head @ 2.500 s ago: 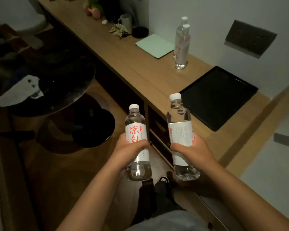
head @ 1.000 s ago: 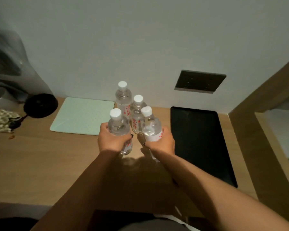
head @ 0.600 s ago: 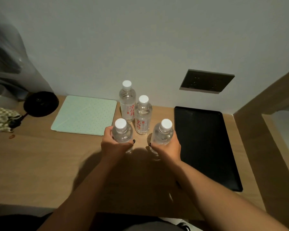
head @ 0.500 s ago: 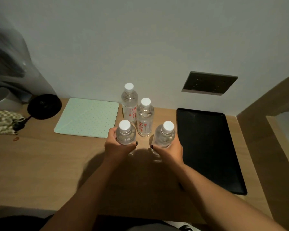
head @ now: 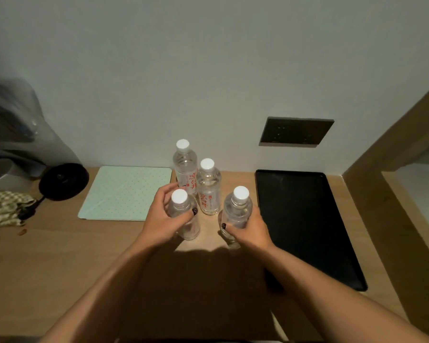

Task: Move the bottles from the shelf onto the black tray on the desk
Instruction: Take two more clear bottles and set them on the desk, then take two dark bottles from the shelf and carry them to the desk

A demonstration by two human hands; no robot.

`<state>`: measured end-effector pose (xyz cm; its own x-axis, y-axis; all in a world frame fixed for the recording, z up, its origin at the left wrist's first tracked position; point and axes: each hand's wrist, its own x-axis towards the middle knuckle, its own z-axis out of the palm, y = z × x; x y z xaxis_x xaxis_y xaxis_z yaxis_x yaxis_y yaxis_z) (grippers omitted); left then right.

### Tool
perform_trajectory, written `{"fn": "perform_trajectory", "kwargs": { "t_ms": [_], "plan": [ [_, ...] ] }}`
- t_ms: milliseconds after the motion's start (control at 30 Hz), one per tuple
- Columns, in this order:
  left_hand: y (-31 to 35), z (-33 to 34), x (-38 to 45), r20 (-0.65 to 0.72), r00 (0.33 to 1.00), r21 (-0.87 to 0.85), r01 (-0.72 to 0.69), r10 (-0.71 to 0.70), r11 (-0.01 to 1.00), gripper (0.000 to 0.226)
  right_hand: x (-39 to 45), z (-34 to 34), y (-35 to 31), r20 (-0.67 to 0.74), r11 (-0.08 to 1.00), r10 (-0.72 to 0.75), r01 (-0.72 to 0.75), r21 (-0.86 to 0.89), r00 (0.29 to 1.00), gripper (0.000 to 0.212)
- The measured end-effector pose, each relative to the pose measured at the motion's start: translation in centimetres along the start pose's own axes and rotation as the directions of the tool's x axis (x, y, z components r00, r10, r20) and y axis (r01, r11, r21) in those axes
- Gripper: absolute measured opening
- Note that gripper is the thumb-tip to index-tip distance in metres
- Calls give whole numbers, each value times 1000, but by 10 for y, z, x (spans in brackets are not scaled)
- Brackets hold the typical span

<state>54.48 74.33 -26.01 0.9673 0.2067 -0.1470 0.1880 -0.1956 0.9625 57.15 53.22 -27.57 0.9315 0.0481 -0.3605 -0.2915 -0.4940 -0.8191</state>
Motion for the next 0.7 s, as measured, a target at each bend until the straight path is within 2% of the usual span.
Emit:
{"fn": "perform_trajectory", "kwargs": {
  "t_ms": [133,233,300,367,533,700],
  "plan": [
    [43,-7,-2,39,983,27,-182,181,983,78,-10,-18,-12,23,993,-67,69,-96,997,70],
    [77,0,-7,67,950,120,-310,304,943,78,-22,-40,-24,57,983,-113,120,-140,992,84],
    [98,10,-11,106,923,193,-383,369,903,78,-32,-59,-30,56,970,-160,168,-176,985,84],
    [117,27,-16,158,900,258,-434,405,863,75,-42,-81,-32,45,960,-190,195,-203,981,77],
    [147,87,-29,308,841,353,-534,444,768,74,-70,-137,-15,-43,897,-240,205,-392,970,91],
    [163,158,-58,408,804,391,-582,433,713,76,-119,-204,22,-102,723,-333,185,-665,937,88]
  ]
}}
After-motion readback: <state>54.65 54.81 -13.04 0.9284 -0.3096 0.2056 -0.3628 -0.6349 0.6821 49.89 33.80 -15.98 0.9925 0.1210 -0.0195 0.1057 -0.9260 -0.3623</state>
